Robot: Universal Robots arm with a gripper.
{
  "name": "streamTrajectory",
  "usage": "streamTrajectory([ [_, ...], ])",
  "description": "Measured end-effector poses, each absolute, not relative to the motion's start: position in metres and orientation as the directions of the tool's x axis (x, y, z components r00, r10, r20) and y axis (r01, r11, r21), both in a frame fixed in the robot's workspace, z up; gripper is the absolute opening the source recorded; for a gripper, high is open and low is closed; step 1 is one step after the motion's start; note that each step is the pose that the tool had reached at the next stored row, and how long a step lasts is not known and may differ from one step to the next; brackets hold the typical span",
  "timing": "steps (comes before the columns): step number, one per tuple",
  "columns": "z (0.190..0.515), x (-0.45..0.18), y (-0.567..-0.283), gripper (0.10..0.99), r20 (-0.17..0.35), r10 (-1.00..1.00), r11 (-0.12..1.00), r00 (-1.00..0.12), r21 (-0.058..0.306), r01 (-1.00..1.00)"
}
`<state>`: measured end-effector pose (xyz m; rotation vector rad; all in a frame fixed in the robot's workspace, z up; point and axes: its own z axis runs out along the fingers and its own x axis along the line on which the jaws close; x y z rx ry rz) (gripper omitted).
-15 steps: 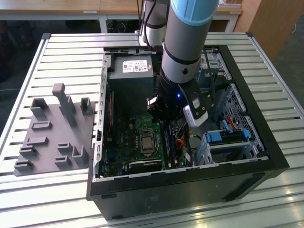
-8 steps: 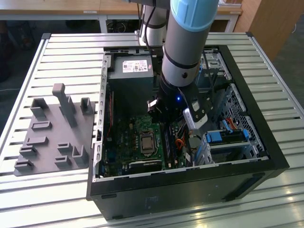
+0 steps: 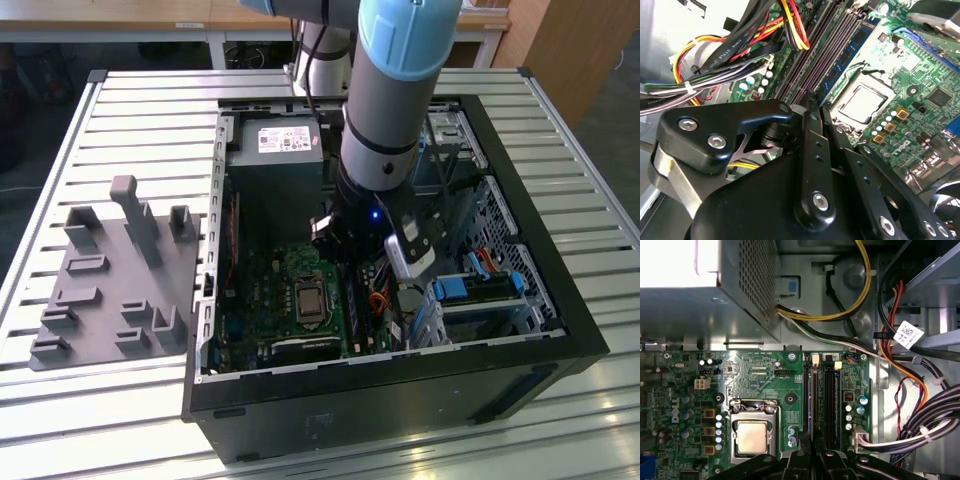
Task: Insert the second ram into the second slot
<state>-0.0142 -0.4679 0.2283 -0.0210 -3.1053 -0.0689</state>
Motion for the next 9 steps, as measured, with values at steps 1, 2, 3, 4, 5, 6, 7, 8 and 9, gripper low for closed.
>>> streamTrajectory([
  [1,0.2274,-0.0141,-0.4678,0.141,0.036,0.013,0.999,-0.999,0.044,0.014],
  [2,0.2268,-0.014,-0.4679,0.141,0.036,0.013,0.999,-0.999,0.044,0.014],
  [3,0.2264,-0.0137,-0.4679,0.141,0.036,0.013,0.999,-0.999,0.044,0.014],
  [4,0.2262,-0.0135,-0.4679,0.141,0.036,0.012,0.999,-0.999,0.044,0.014],
  [5,0.2262,-0.0135,-0.4679,0.141,0.036,0.013,0.999,-0.999,0.044,0.014],
  [6,0.2262,-0.0135,-0.4679,0.141,0.036,0.013,0.999,-0.999,0.044,0.014],
  [7,0.2261,-0.0135,-0.4678,0.141,0.036,0.013,0.999,-0.999,0.044,0.014],
  [8,0.2261,-0.0135,-0.4678,0.141,0.036,0.013,0.999,-0.999,0.044,0.014],
  [9,0.226,-0.0135,-0.4678,0.141,0.036,0.013,0.999,-0.999,0.043,0.014],
])
